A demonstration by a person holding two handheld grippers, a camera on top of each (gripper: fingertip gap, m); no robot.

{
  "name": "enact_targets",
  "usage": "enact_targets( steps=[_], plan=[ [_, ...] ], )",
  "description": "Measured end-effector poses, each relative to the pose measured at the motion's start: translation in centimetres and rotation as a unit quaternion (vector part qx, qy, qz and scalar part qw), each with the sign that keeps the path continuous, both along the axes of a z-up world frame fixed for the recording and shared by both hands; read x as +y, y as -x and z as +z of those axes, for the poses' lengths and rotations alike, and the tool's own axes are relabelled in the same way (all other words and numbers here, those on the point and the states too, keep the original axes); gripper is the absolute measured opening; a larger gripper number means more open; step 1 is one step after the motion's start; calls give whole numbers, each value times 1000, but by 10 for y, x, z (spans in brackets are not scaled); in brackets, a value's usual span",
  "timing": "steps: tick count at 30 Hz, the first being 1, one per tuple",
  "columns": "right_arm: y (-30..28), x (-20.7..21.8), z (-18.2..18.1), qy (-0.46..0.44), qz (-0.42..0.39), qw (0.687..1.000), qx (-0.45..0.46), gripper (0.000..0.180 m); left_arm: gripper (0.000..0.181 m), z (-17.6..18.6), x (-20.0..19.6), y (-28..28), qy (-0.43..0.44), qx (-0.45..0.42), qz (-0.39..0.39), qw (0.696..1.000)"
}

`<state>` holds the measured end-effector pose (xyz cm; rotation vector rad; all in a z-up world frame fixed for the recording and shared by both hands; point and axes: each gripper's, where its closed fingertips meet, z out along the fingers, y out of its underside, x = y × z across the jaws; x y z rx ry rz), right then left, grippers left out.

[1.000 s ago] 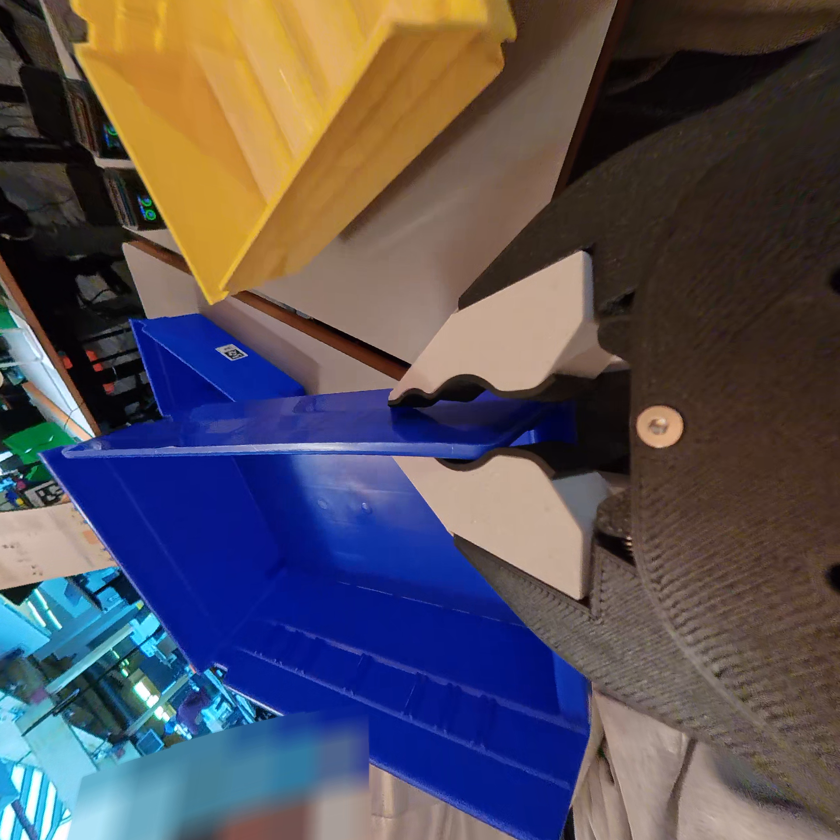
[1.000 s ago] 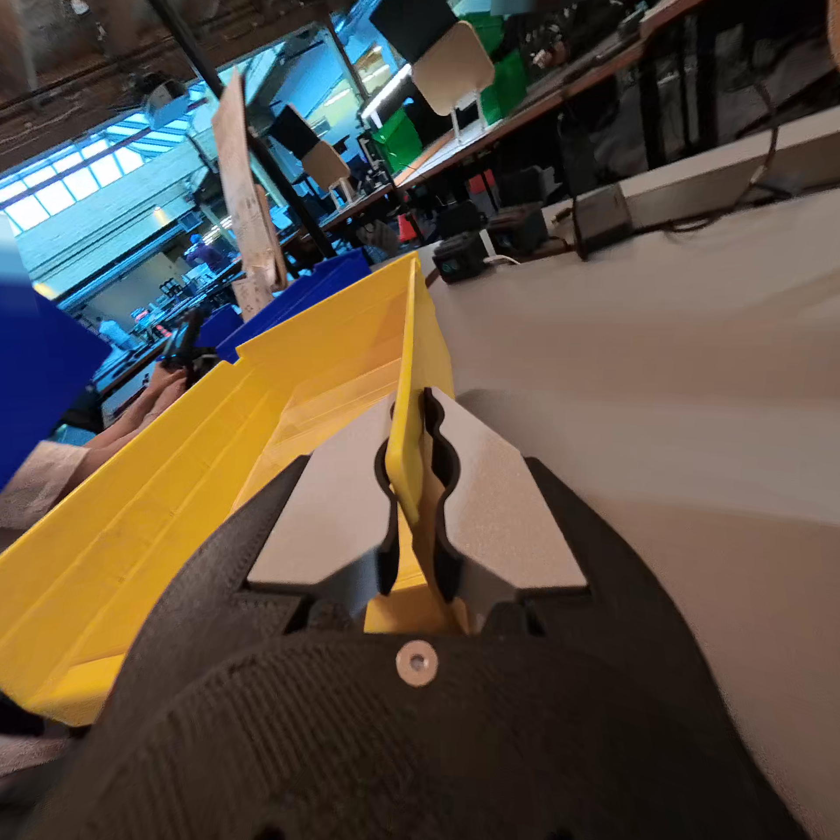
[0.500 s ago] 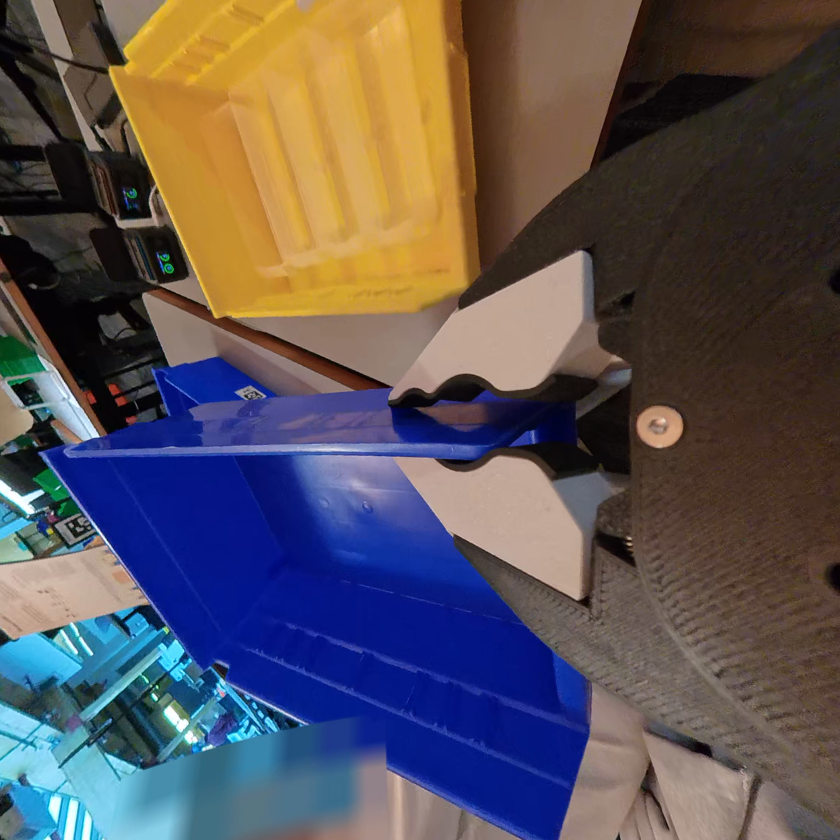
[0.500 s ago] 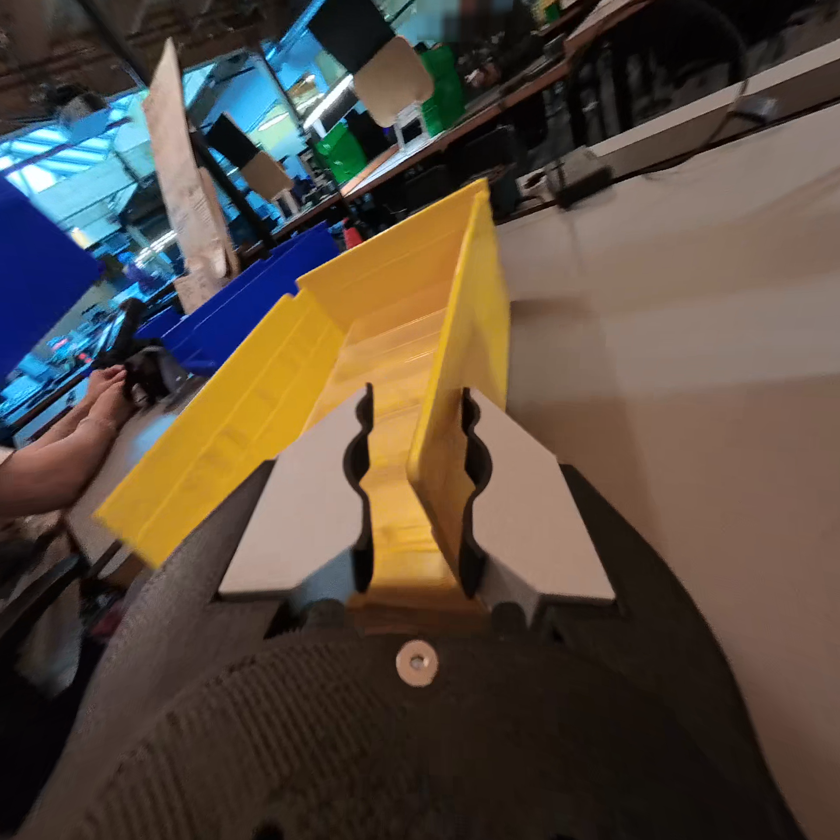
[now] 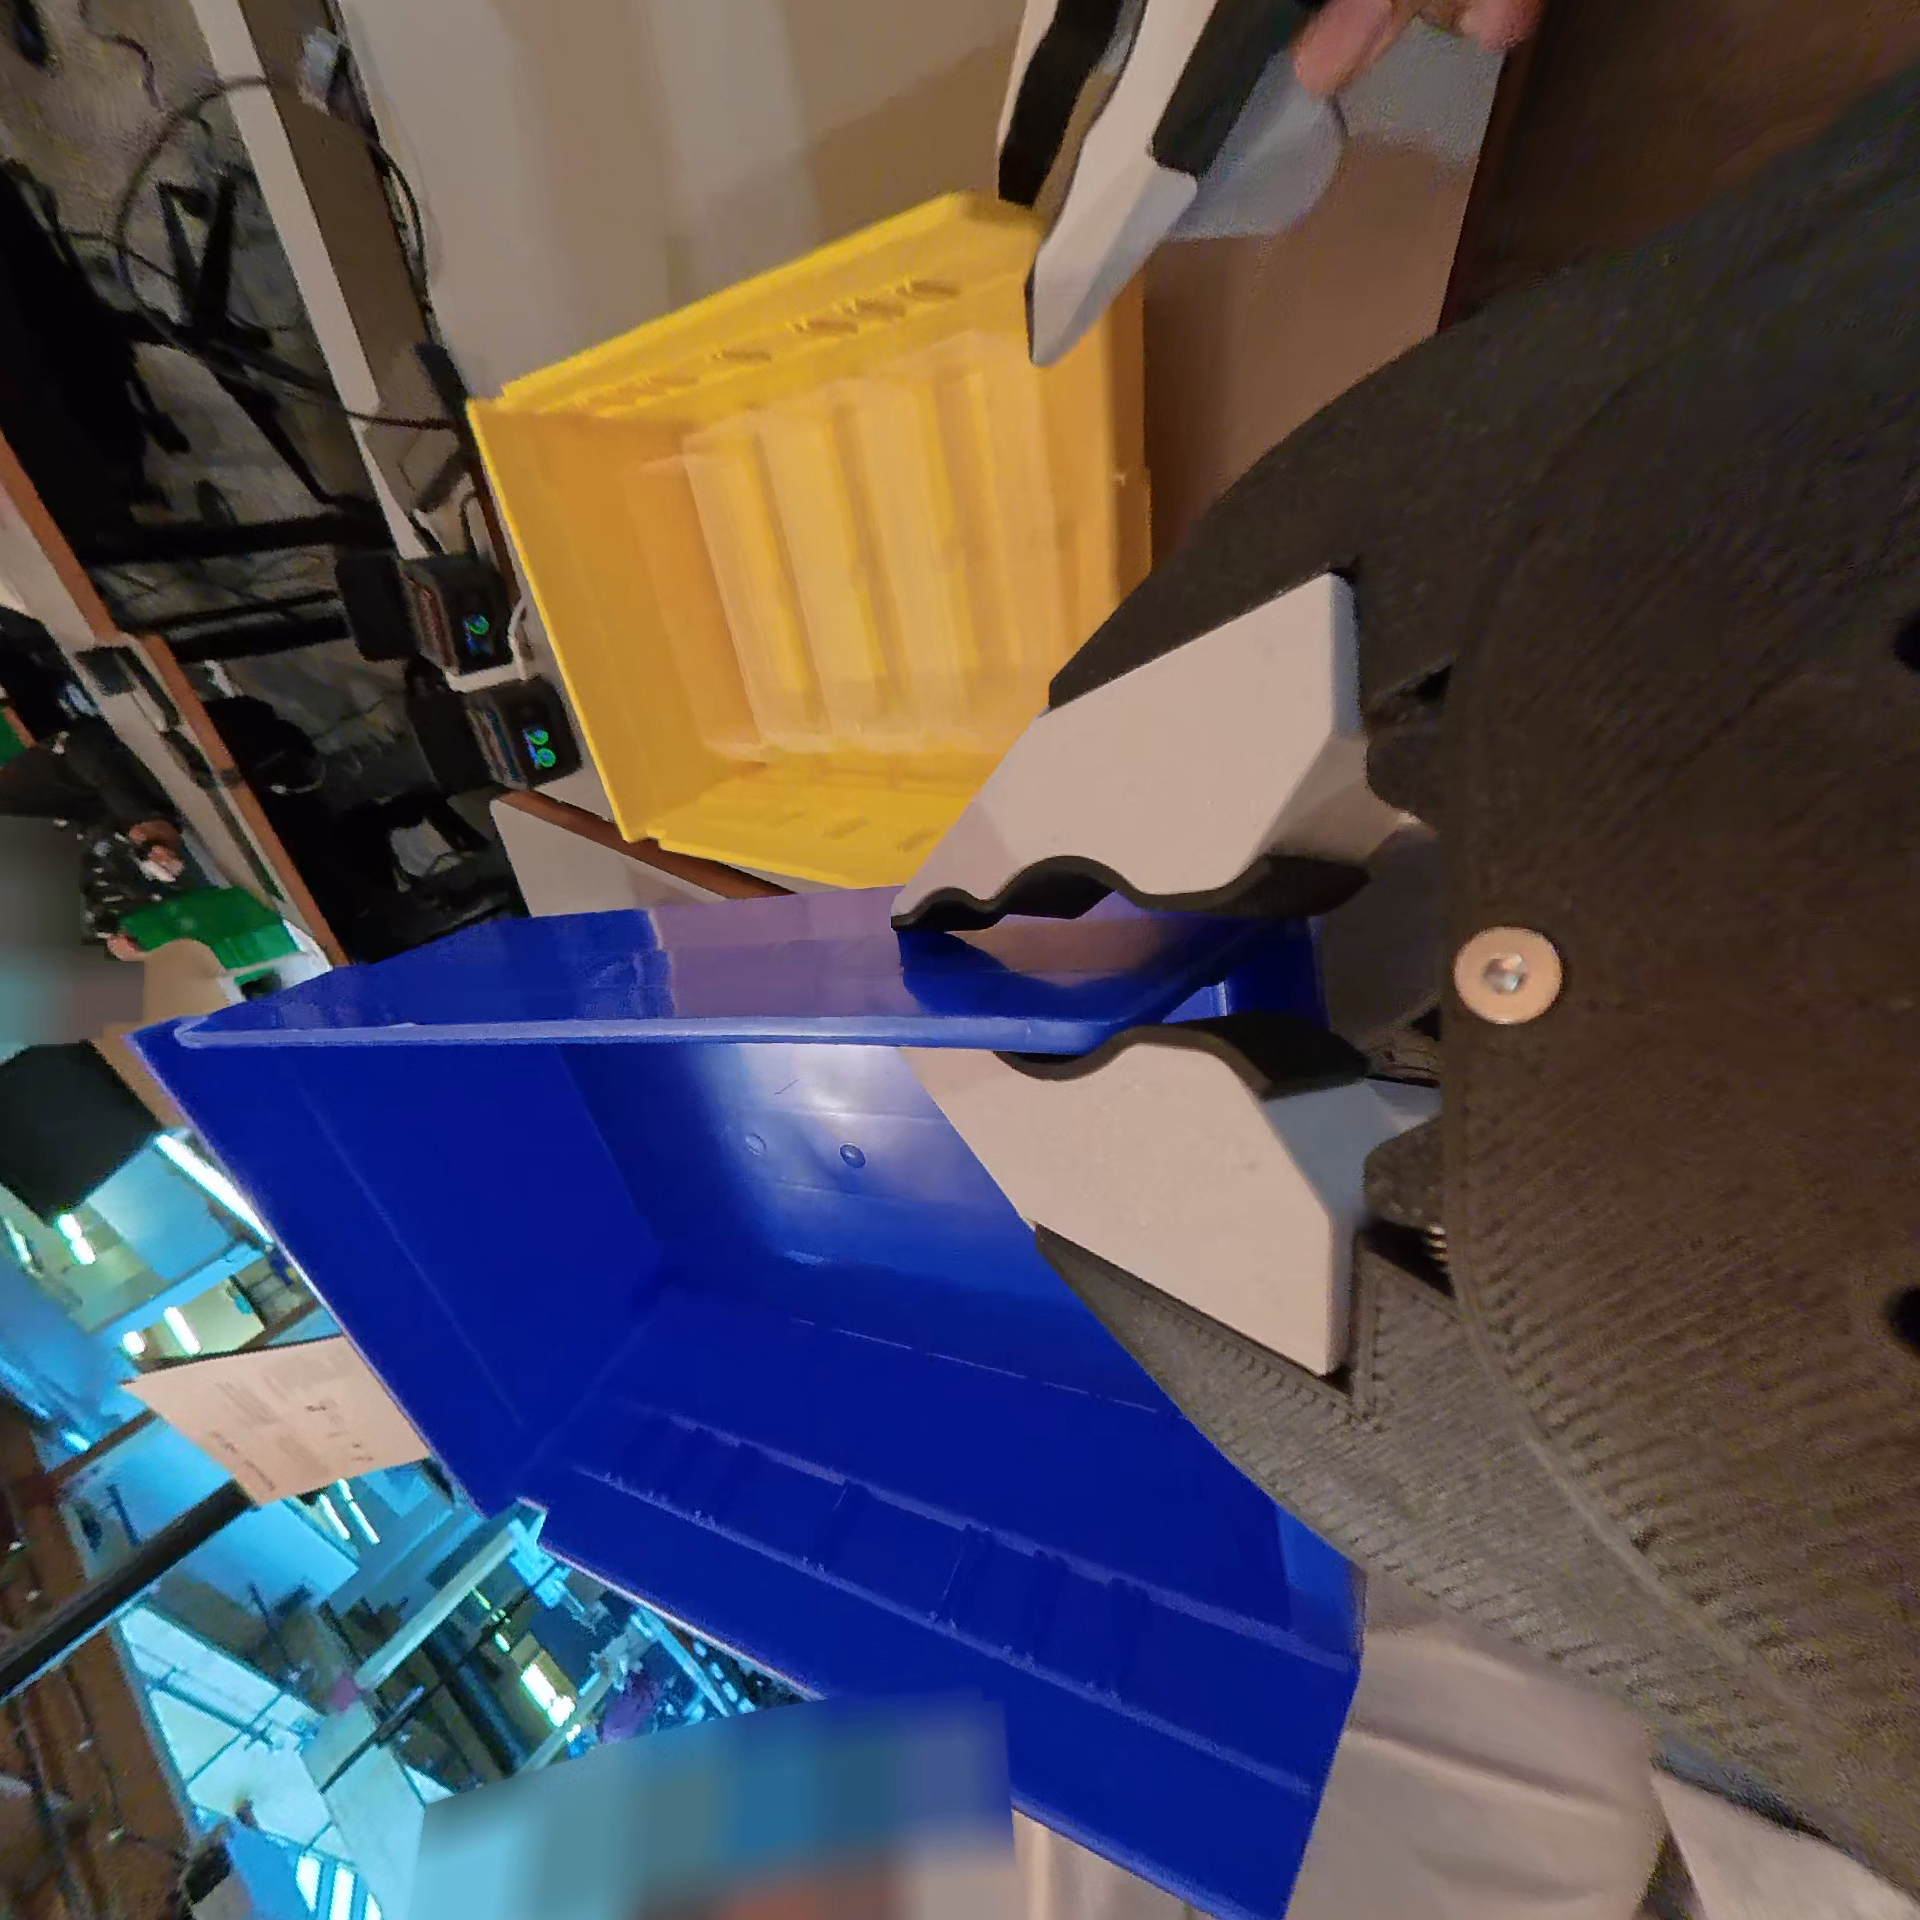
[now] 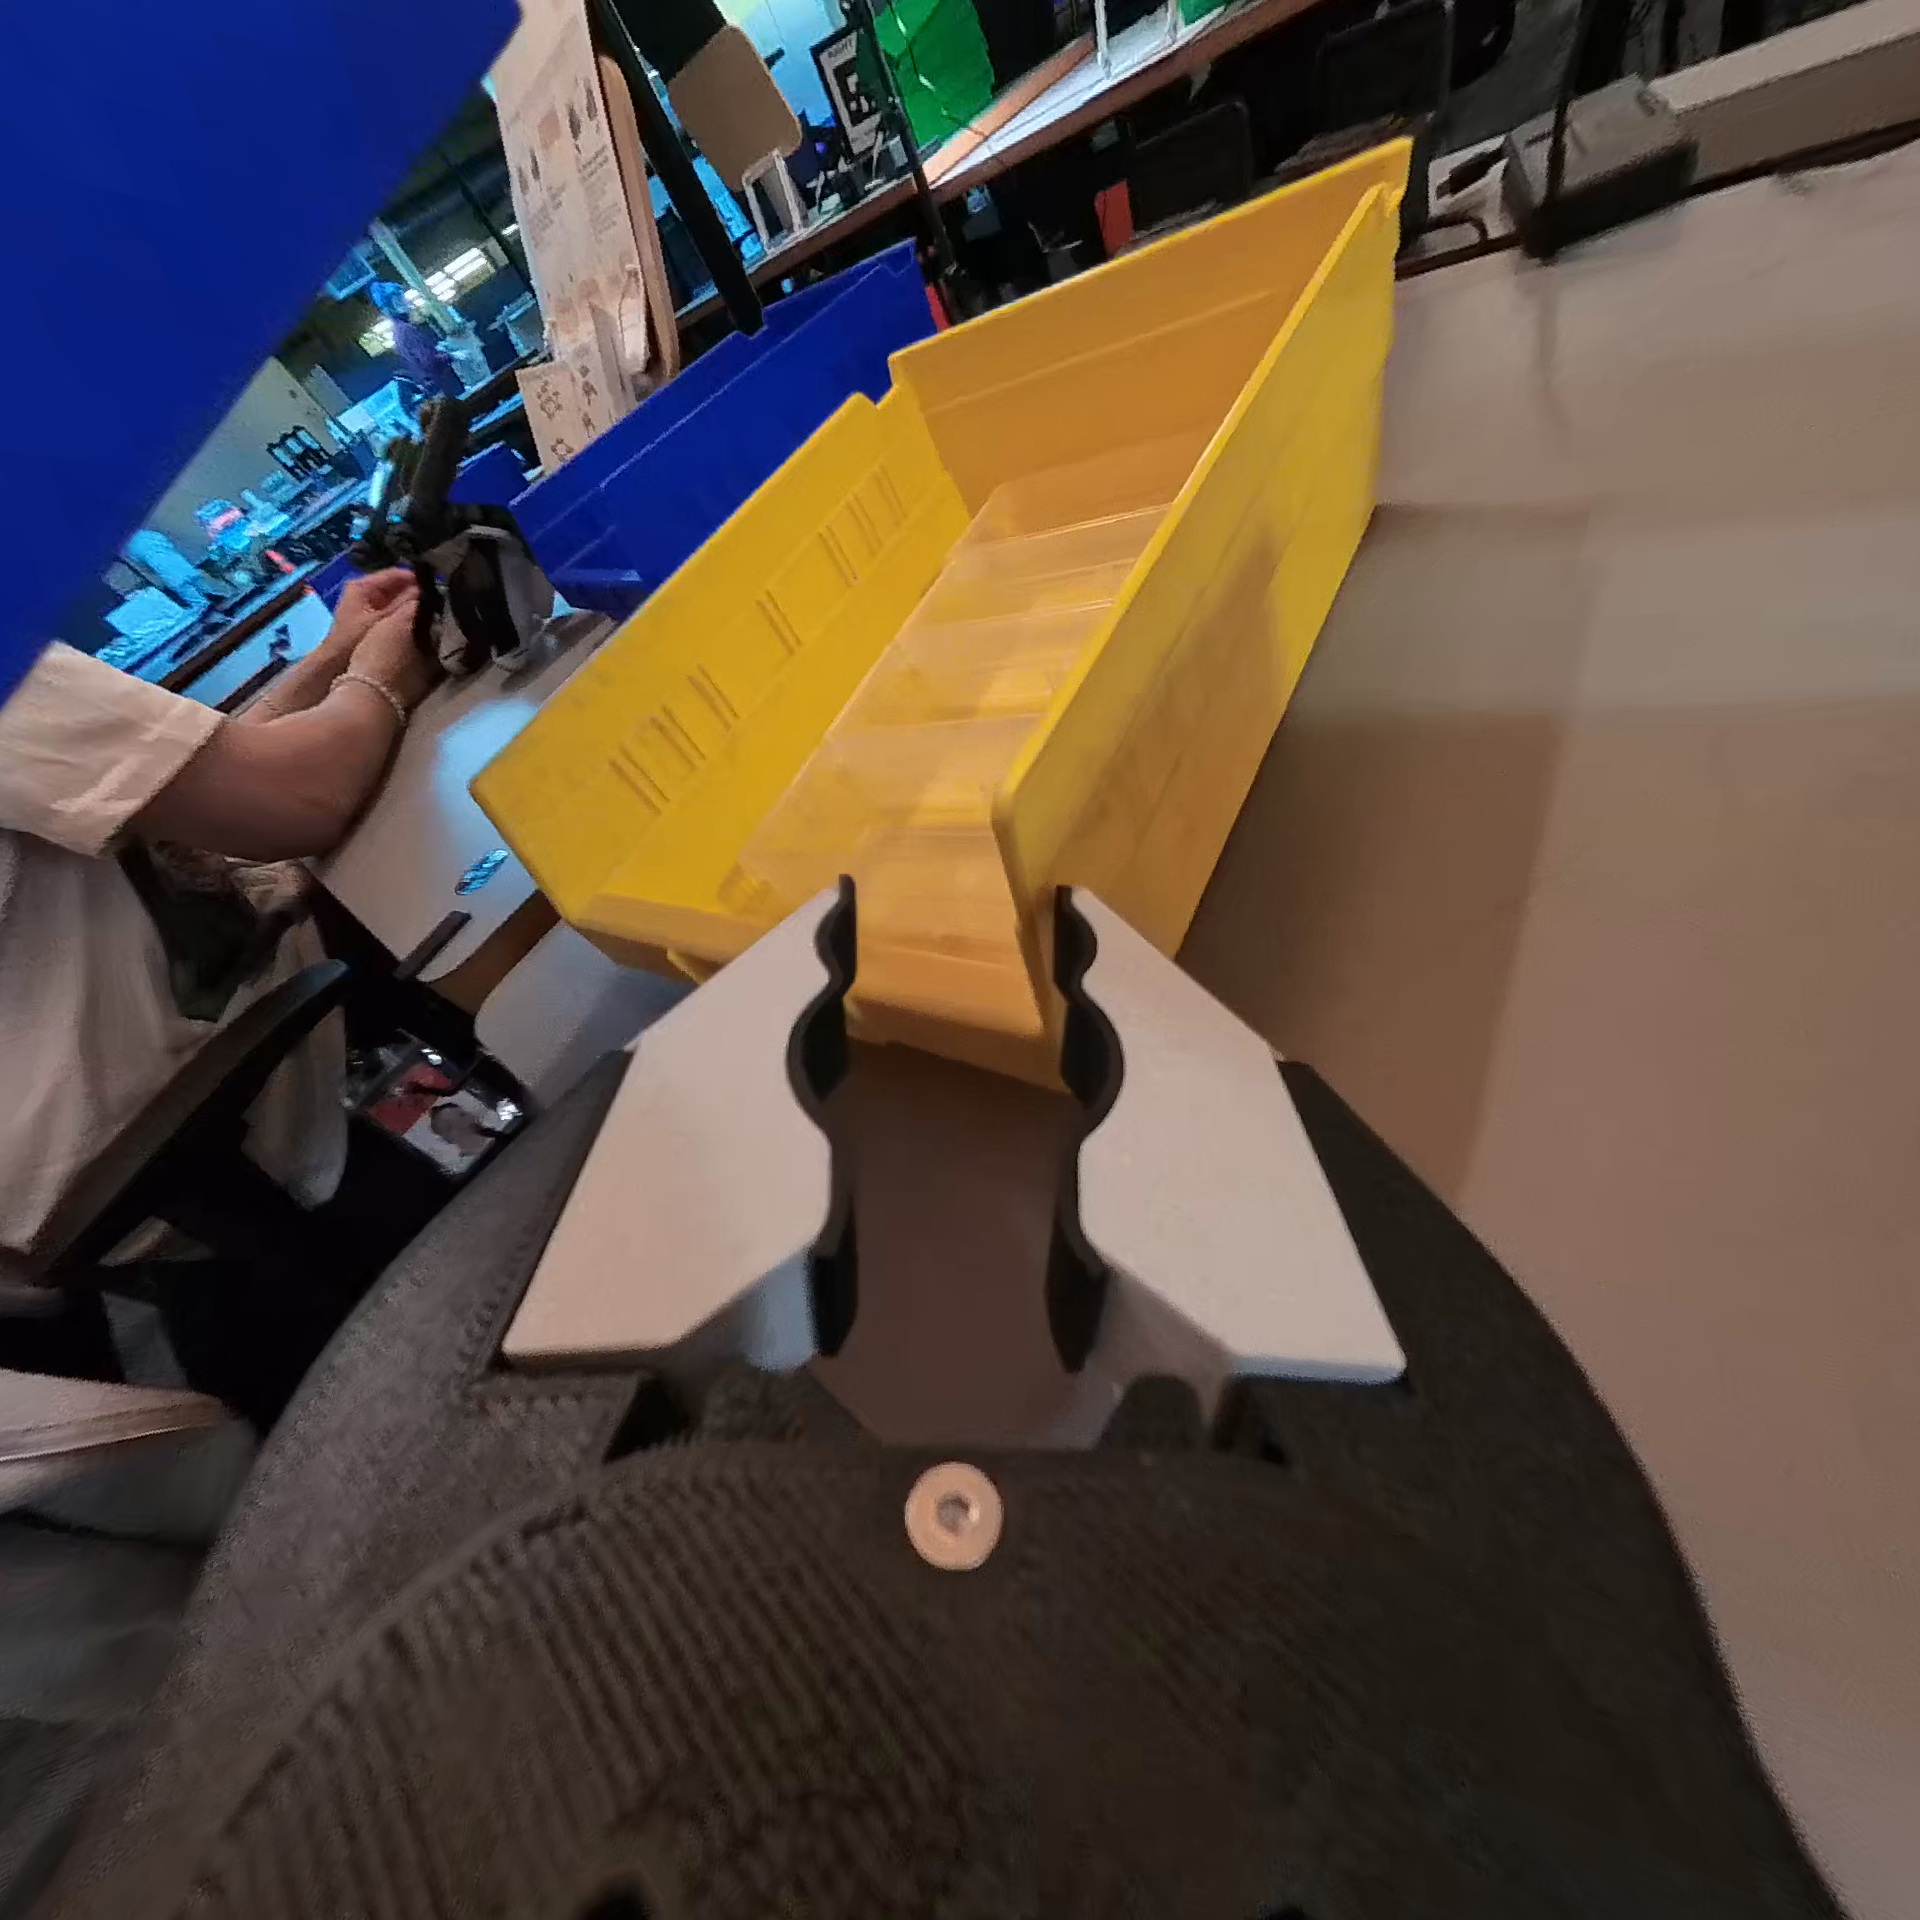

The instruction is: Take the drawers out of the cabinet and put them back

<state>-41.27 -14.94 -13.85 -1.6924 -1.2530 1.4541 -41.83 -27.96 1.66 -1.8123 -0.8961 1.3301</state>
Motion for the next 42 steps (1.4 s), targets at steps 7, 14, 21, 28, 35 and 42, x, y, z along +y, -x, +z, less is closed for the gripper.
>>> enact_targets(
  steps=[7,14,21,28,35,42],
  plan=[
    [-17,1,36,6,38,999,21,44,6,16,42,-21,-14,10,-61,998],
    [-92,32,157,-147,20,970,192,43,5,38,96,-74,-47,-17,-177,983],
    [-222,159,225,-235,-58,930,276,41,5,77,162,-159,-70,10,-305,950],
    [-318,326,173,-289,-213,913,194,38,5,101,290,-254,-56,14,-454,889],
    [-386,356,208,-252,-249,892,280,40,5,95,407,-312,-11,25,-533,846],
    [-420,352,229,-362,-328,823,292,30,5,86,495,-361,-72,-24,-600,797]
  ],
)
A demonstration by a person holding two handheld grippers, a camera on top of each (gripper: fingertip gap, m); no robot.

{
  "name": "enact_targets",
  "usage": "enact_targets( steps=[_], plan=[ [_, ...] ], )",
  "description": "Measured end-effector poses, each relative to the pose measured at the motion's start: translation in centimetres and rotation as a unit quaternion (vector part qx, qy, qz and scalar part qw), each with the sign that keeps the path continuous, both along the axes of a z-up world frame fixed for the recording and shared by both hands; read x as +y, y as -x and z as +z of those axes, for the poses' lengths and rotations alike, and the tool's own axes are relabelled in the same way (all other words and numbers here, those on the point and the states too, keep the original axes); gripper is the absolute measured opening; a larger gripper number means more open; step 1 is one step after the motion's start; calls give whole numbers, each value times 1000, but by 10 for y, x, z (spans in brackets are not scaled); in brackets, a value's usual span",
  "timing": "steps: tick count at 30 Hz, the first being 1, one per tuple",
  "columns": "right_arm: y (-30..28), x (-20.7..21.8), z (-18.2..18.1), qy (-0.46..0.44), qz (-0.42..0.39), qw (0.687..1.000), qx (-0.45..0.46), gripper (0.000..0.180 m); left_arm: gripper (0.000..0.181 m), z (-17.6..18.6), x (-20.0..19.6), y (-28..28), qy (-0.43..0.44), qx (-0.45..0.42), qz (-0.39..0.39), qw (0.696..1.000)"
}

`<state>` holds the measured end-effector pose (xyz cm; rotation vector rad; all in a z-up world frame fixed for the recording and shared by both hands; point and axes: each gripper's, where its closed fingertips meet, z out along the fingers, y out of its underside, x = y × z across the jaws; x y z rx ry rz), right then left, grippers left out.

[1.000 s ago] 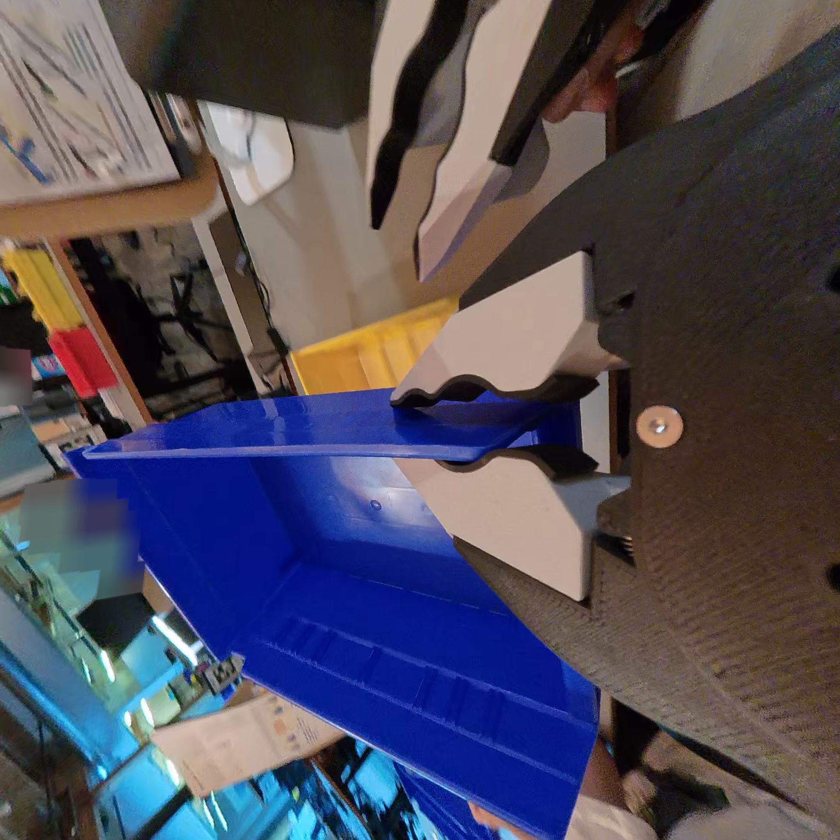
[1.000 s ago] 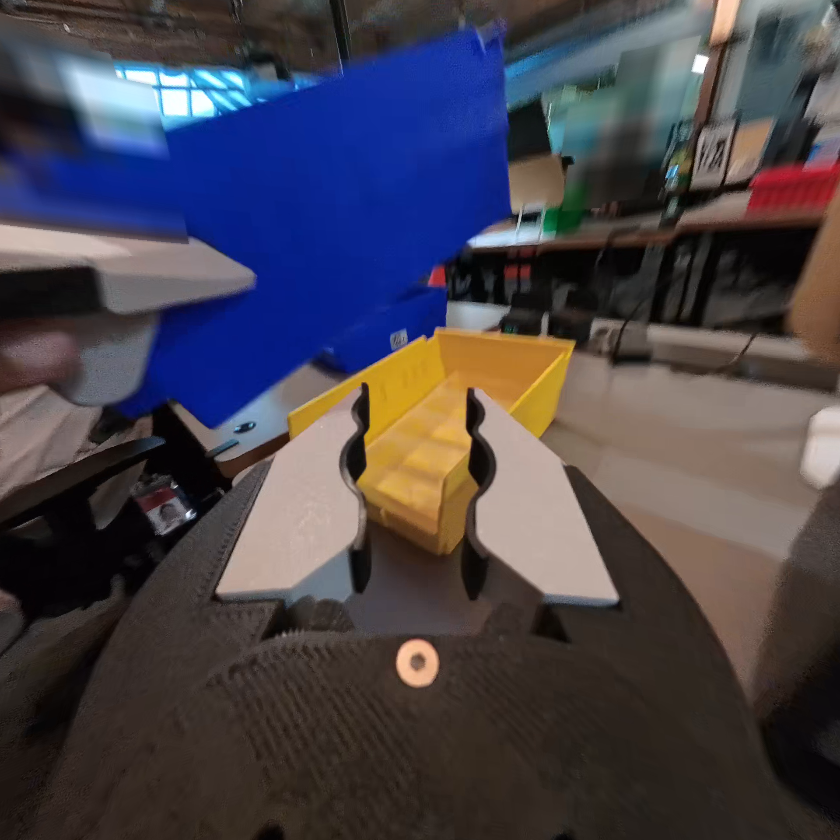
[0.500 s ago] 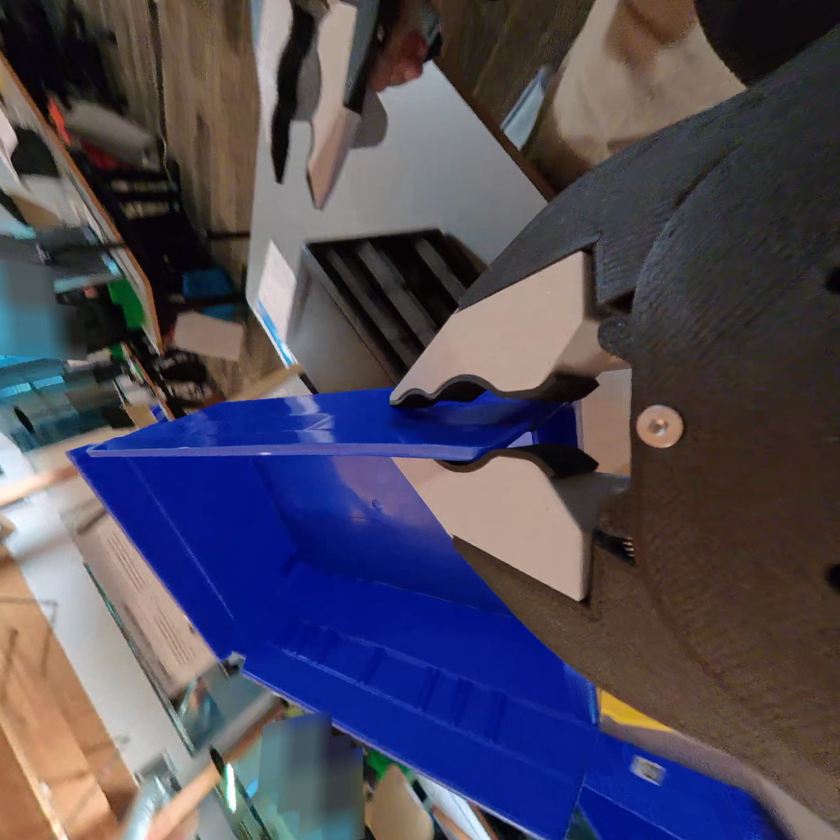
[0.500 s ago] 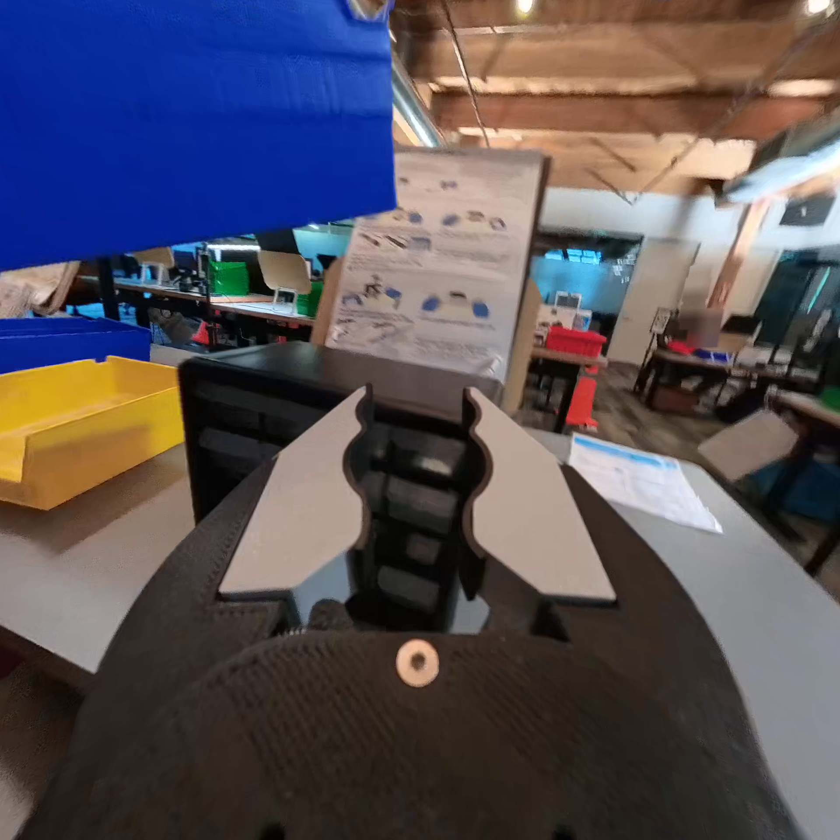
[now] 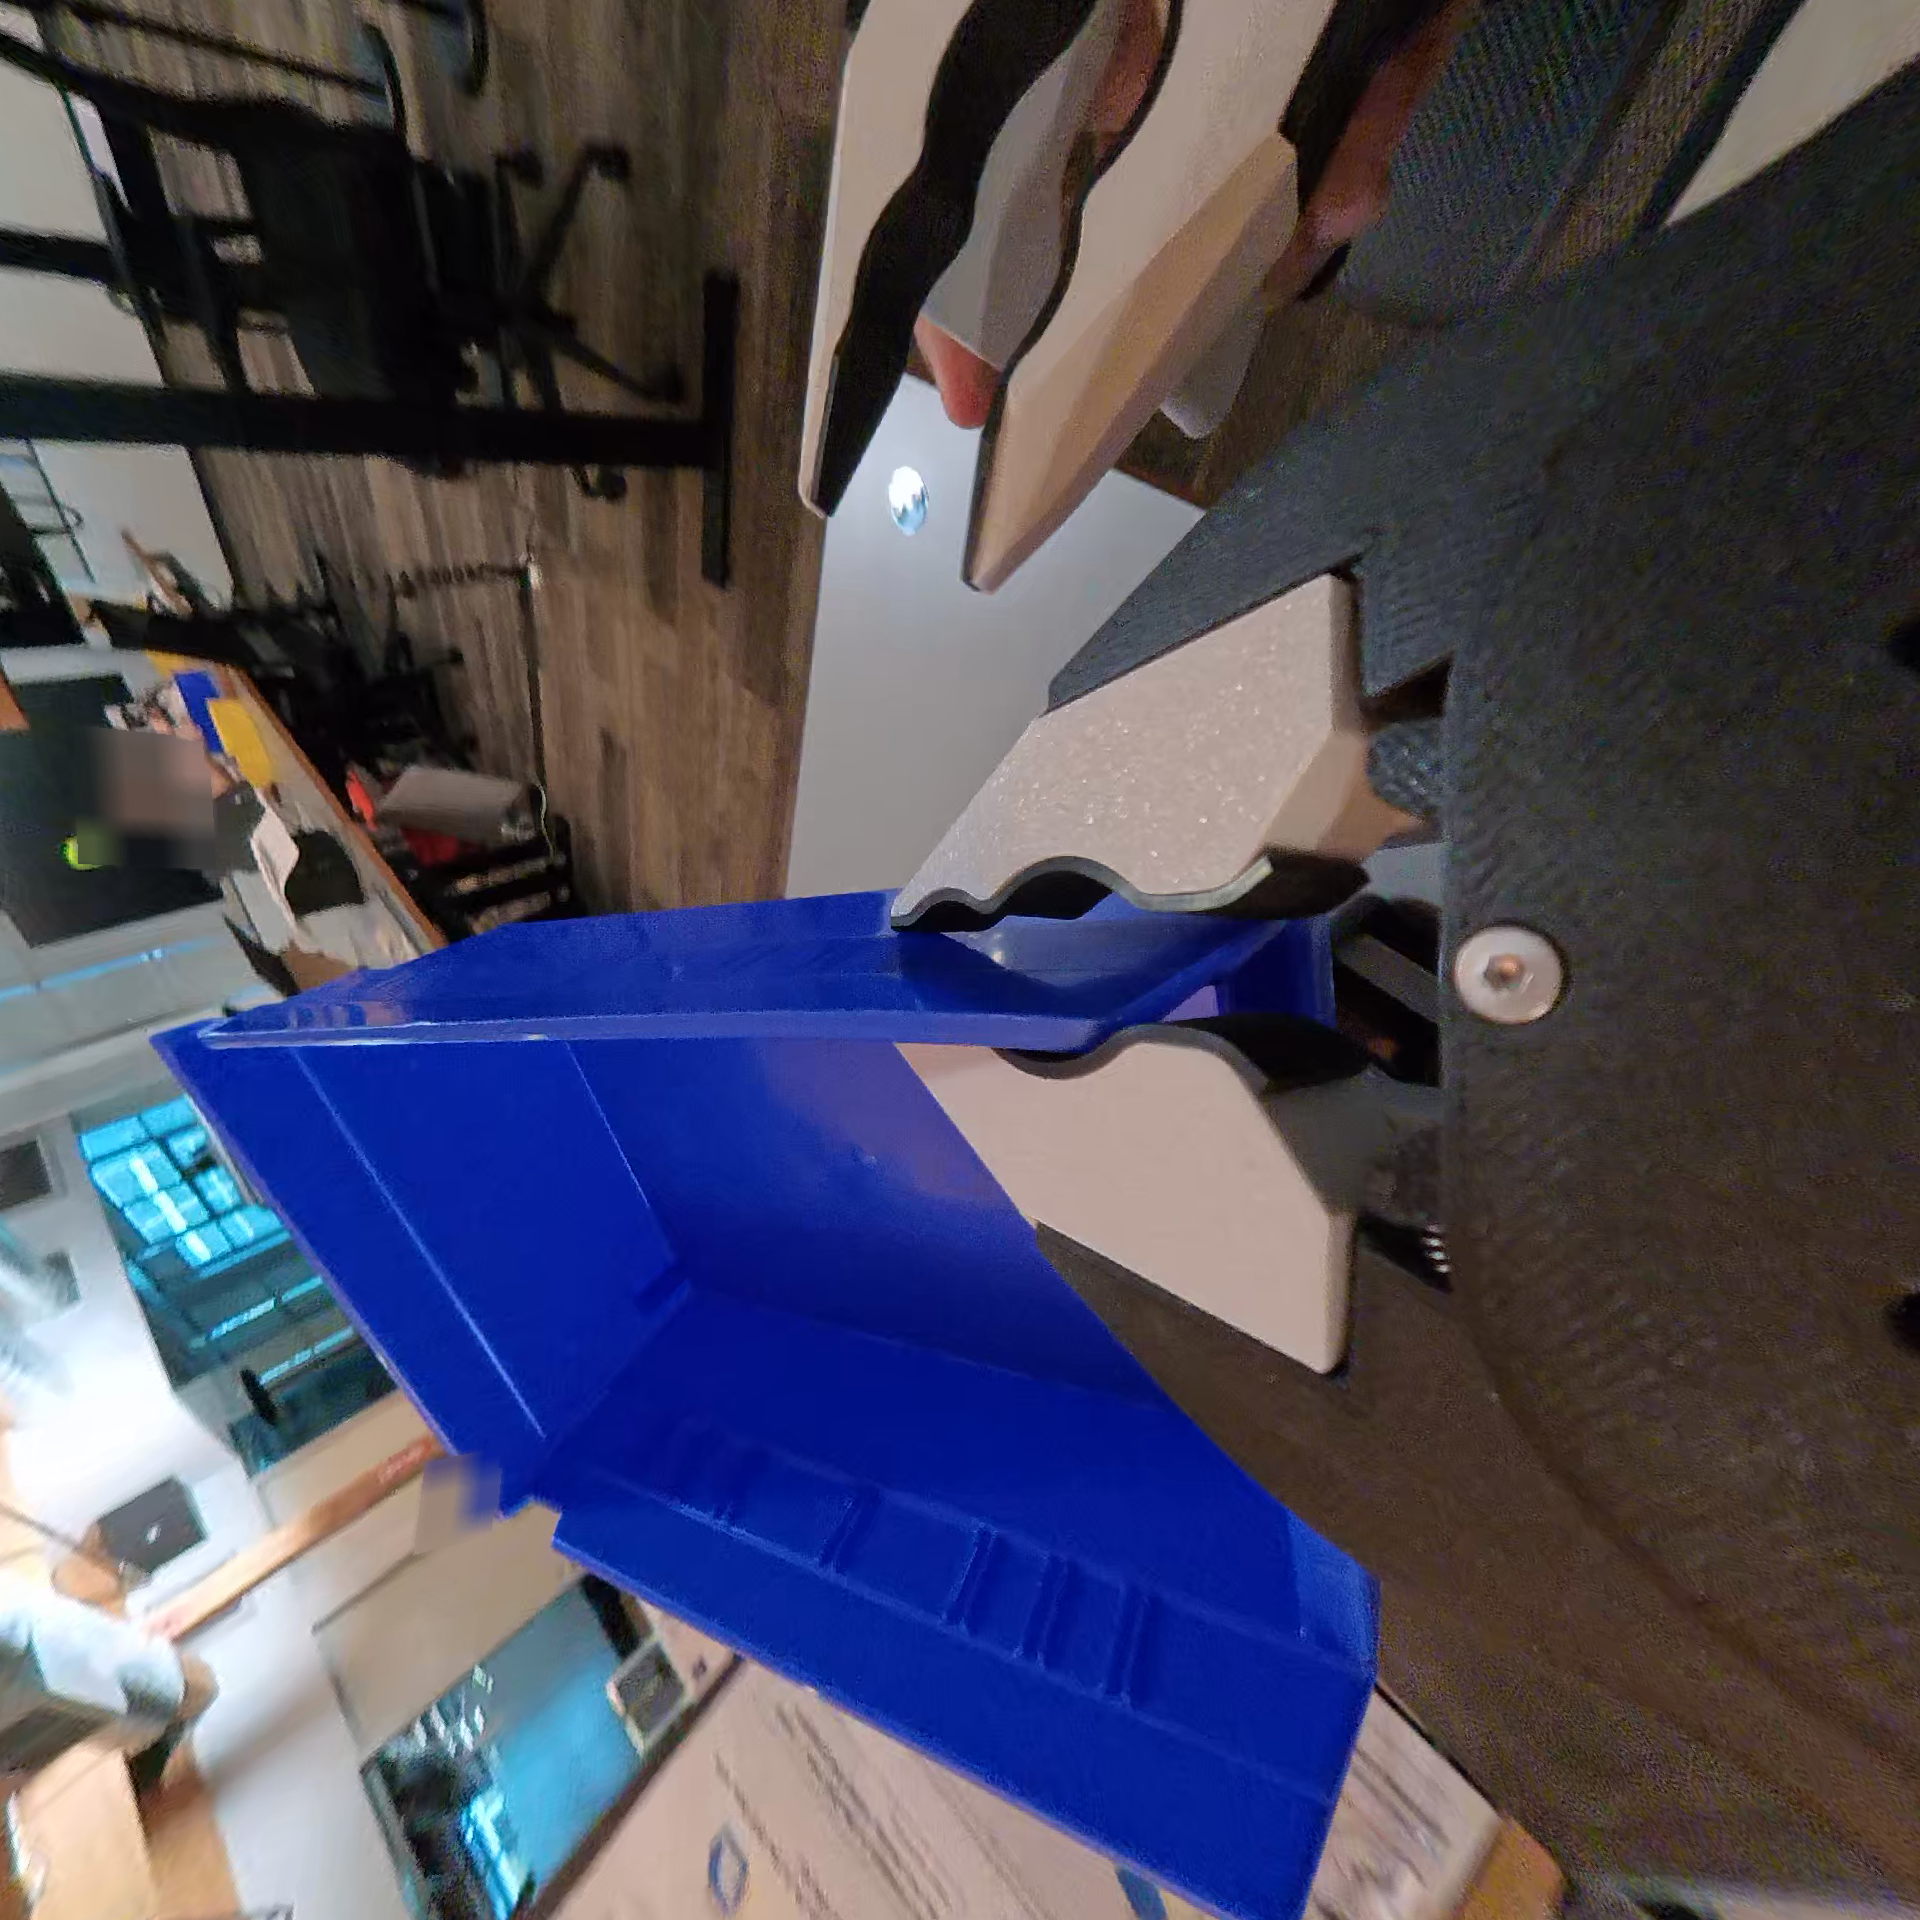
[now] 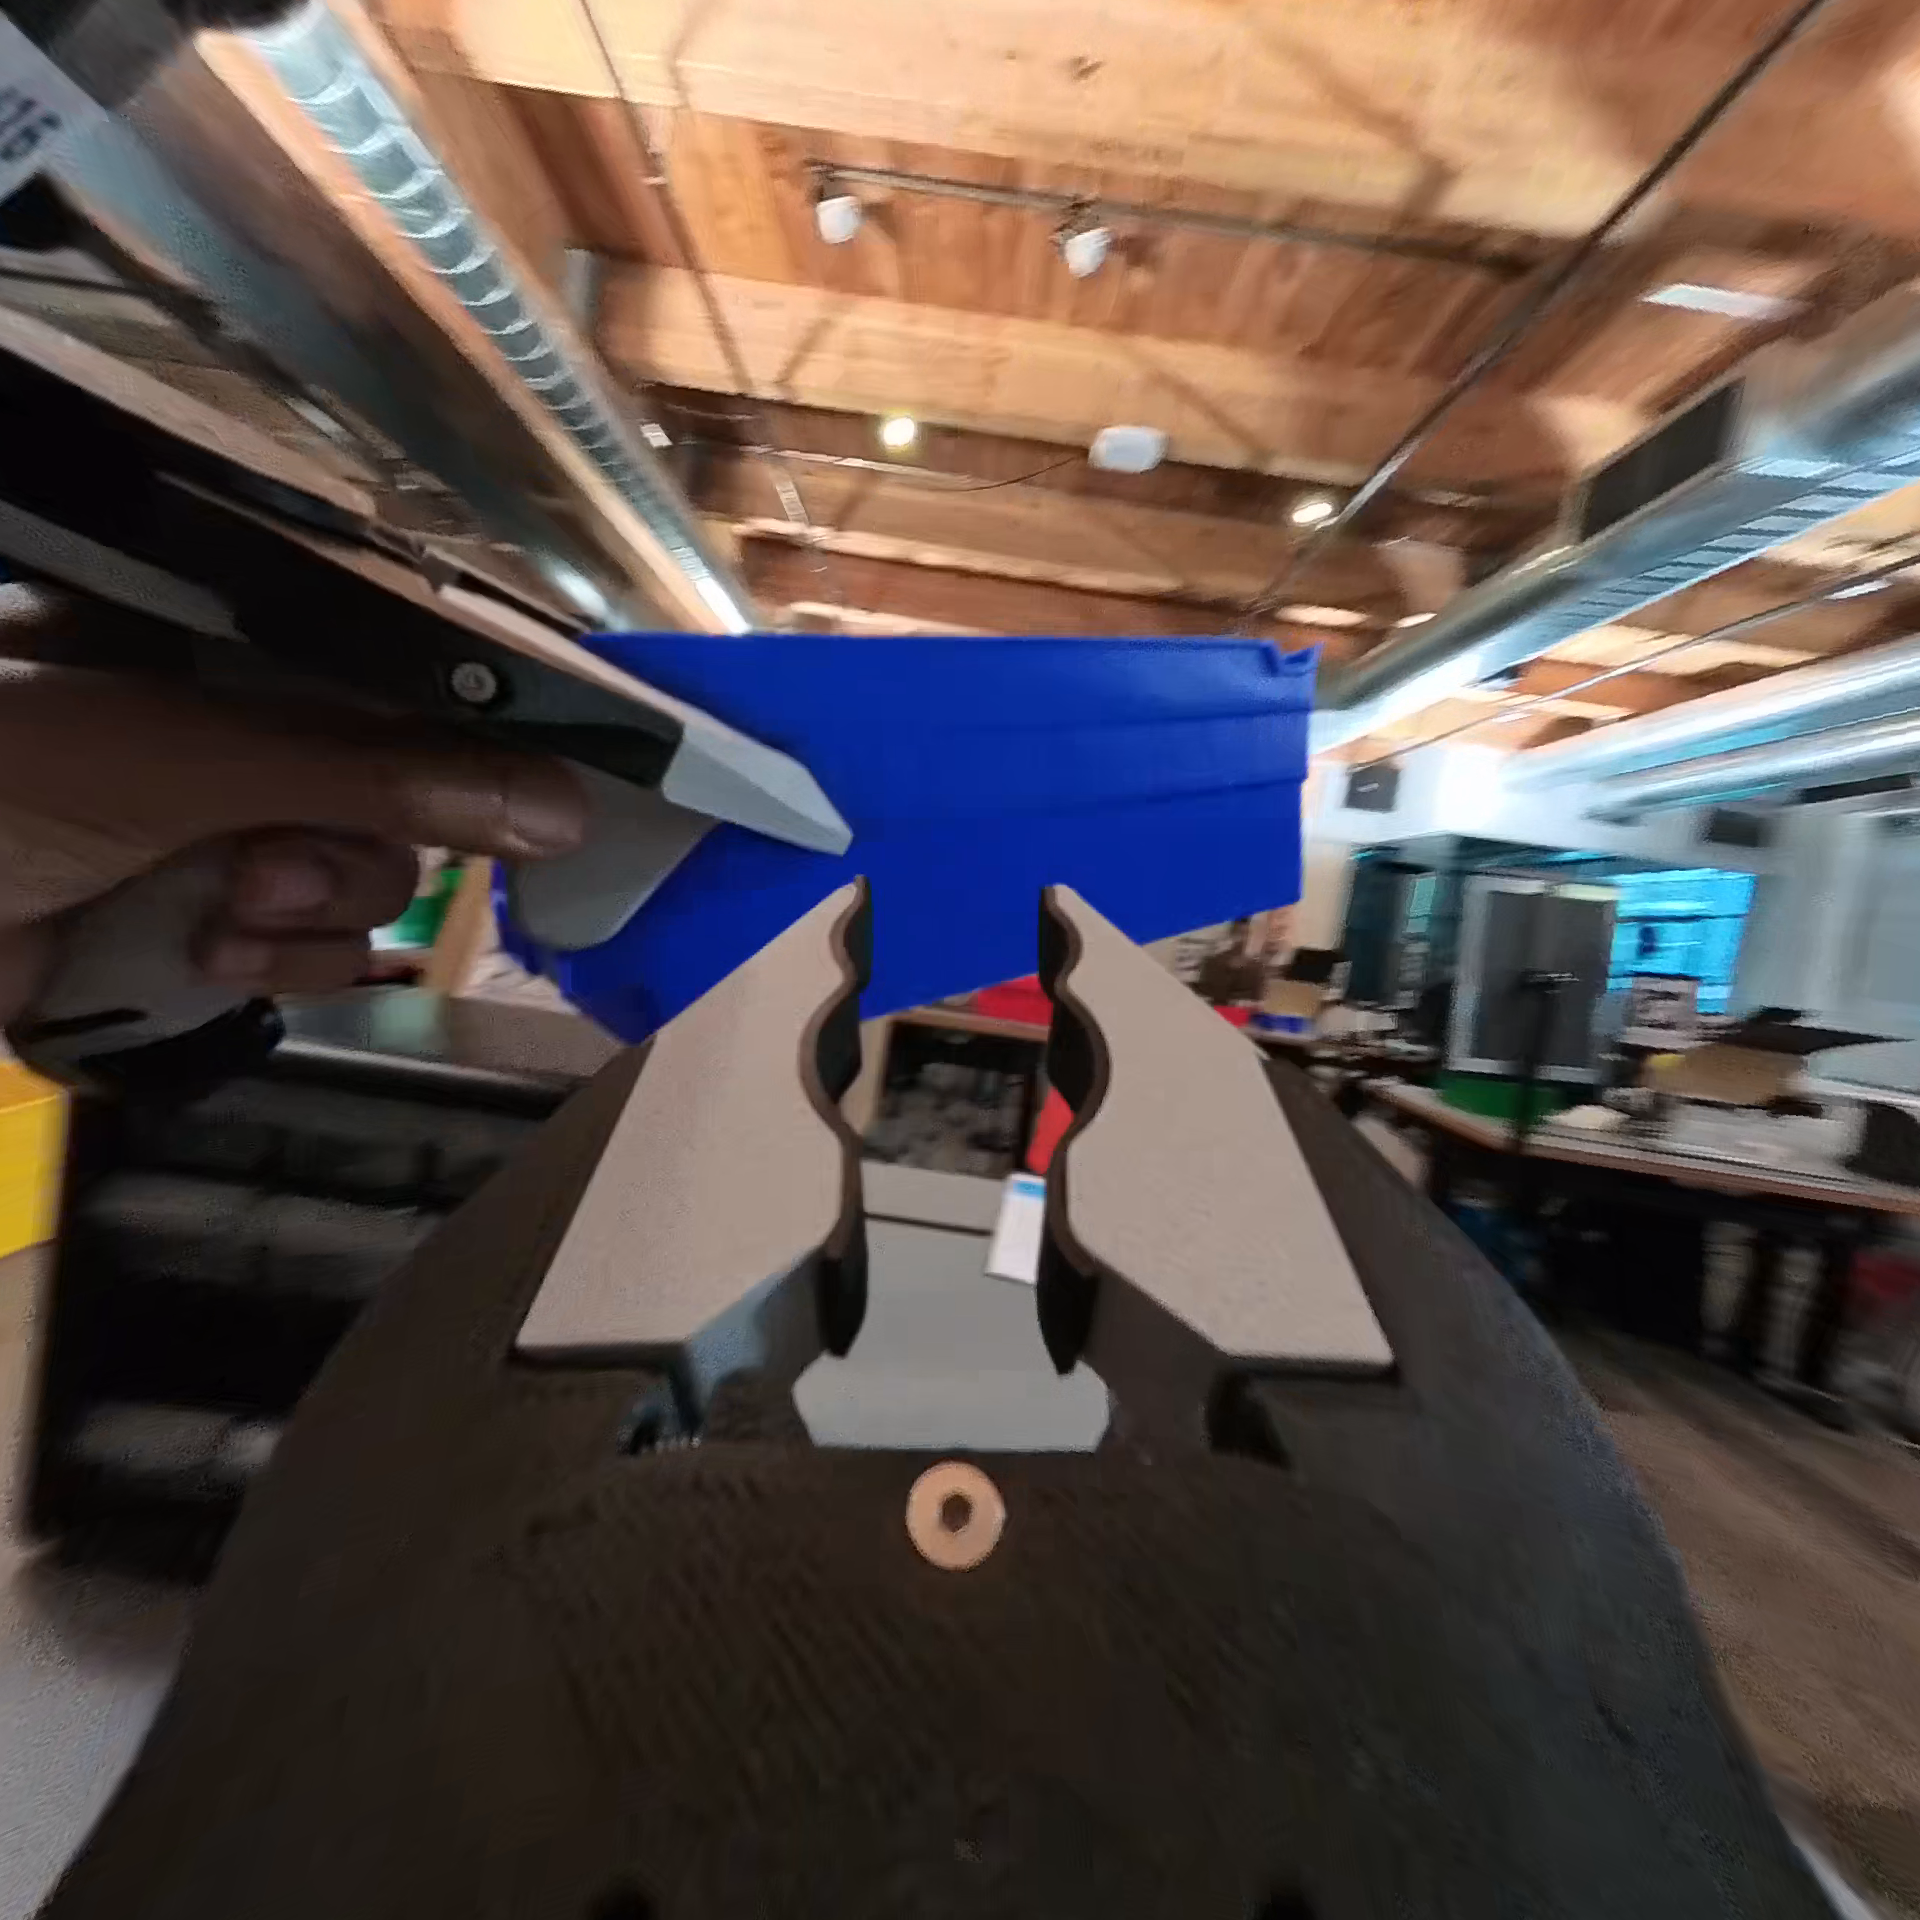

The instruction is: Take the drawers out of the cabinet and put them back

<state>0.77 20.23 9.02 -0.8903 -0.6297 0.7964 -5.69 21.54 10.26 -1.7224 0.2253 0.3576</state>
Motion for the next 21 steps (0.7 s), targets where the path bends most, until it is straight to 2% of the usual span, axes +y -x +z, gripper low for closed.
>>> enact_targets(
  steps=[4,8,12,16,21],
  plan=[
    [-22,39,-7,27,-36,999,2,33,6,-20,42,-36,25,-10,-44,999],
    [-57,107,-31,109,-98,989,16,28,6,-55,81,-66,44,48,-50,997],
    [-96,160,-57,200,-133,969,48,28,6,-92,114,-91,67,67,-64,993],
    [-129,186,-71,236,-158,956,71,27,7,-137,136,-107,105,56,-83,989],
    [-129,190,-87,255,-157,953,44,29,7,-198,157,-98,148,59,-60,986]
  ],
)
